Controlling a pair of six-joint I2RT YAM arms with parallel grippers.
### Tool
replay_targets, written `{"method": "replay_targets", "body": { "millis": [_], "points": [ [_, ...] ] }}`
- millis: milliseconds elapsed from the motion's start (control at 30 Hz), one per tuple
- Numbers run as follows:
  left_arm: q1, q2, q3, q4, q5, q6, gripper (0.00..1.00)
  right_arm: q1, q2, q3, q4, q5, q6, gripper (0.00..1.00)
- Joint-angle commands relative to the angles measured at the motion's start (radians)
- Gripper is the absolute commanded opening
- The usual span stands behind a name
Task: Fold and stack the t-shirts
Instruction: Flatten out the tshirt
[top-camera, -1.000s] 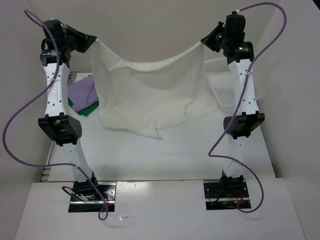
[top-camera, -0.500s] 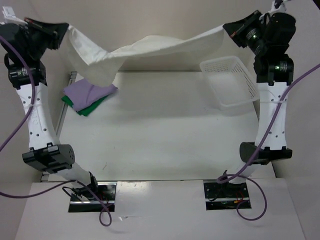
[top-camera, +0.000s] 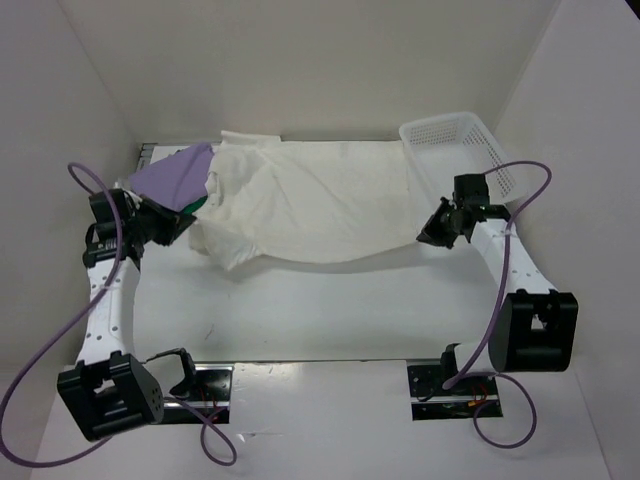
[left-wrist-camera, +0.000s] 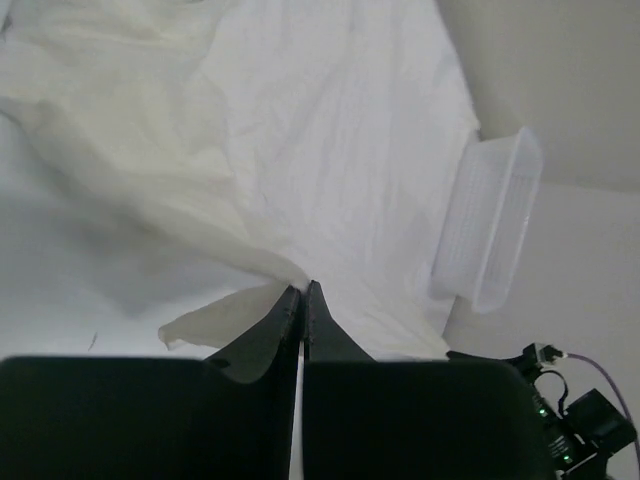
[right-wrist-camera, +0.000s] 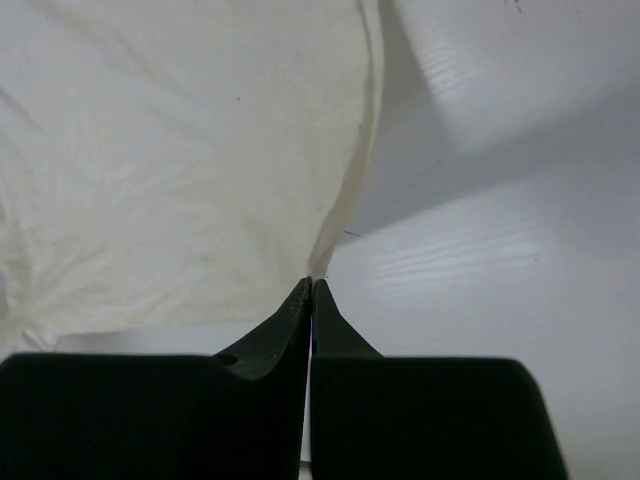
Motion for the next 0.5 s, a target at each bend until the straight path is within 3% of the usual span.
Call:
{"method": "replay_targets", "body": {
  "millis": [0, 233, 467],
  "points": [
    [0.0, -0.072, -0.107, -0.038, 0.014, 0.11, 0.0, -0.031, -0.106, -0.072, 0.035, 0.047, -0.032, 0.0],
    [0.0, -0.143, -0.262, -0.246, 0.016, 0.158, 0.0, -0.031, -0.146, -0.102, -0.074, 0.047, -0.032, 0.0],
    [-0.009, -0.172, -0.253, -0.412, 0.028, 0.218, 0.0, -0.031, -0.241, -0.093, -0.209, 0.056, -0.023, 0.03]
  ]
}}
